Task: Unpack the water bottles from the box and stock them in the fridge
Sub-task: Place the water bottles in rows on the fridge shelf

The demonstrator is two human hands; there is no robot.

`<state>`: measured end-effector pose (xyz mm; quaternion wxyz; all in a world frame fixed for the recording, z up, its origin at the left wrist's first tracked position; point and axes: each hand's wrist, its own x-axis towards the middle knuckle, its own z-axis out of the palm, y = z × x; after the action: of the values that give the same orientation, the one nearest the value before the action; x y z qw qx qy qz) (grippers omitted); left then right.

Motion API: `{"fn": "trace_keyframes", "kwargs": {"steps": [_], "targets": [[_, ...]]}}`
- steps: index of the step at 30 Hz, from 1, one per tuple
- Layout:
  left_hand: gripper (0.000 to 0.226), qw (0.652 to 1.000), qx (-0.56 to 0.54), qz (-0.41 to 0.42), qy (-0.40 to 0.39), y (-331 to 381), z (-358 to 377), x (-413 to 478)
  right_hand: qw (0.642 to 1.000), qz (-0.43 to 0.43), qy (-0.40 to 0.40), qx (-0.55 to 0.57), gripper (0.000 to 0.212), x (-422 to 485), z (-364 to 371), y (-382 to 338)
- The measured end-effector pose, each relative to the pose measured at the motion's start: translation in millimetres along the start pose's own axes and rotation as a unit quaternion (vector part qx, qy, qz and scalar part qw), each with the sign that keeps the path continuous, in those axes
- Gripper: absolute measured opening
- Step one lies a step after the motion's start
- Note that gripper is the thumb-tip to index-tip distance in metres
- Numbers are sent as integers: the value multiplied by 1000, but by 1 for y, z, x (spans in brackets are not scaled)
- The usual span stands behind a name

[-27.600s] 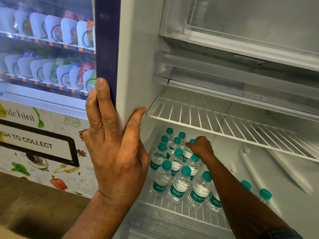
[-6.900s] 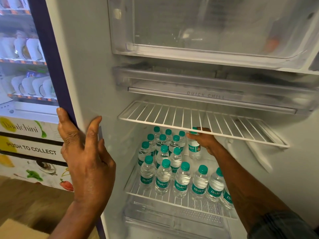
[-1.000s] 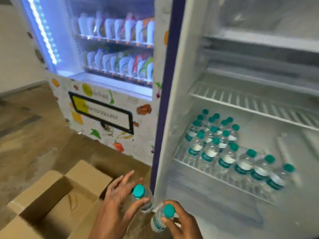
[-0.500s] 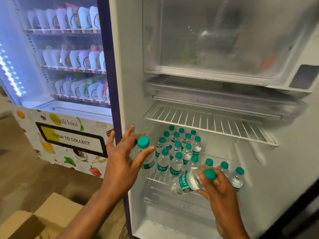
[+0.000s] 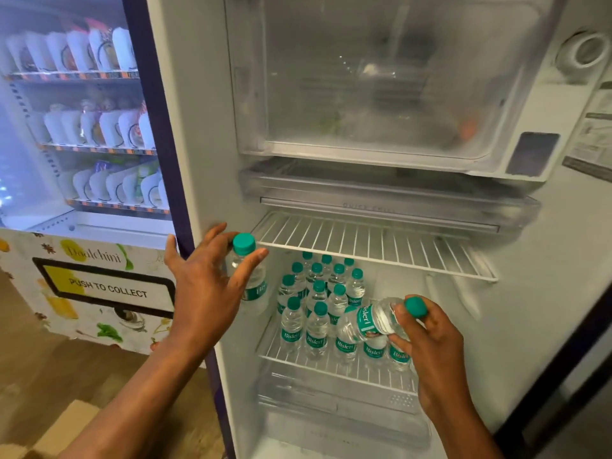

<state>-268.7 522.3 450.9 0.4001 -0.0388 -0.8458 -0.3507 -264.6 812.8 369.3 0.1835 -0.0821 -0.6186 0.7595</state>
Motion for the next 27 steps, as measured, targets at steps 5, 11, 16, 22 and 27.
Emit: {"fn": "trace_keyframes", "kwargs": {"steps": [5, 11, 16, 22, 27], "targets": [[37, 1000, 12, -2, 3, -2, 3, 13, 997, 12, 67, 32, 22, 32, -5, 8], [42, 997, 75, 32, 5, -6, 10, 15, 989, -4, 148, 26, 14, 82, 4, 20], [44, 991, 122, 49, 17, -10, 15, 14, 981, -73, 159, -89, 12, 131, 9, 36], [47, 986, 150, 57, 37, -15, 22, 15, 948, -130, 73, -282, 27, 171, 15, 59], [48, 983, 164, 64, 46, -22, 26, 15, 911, -107, 8, -397, 29, 197, 27, 75]]}}
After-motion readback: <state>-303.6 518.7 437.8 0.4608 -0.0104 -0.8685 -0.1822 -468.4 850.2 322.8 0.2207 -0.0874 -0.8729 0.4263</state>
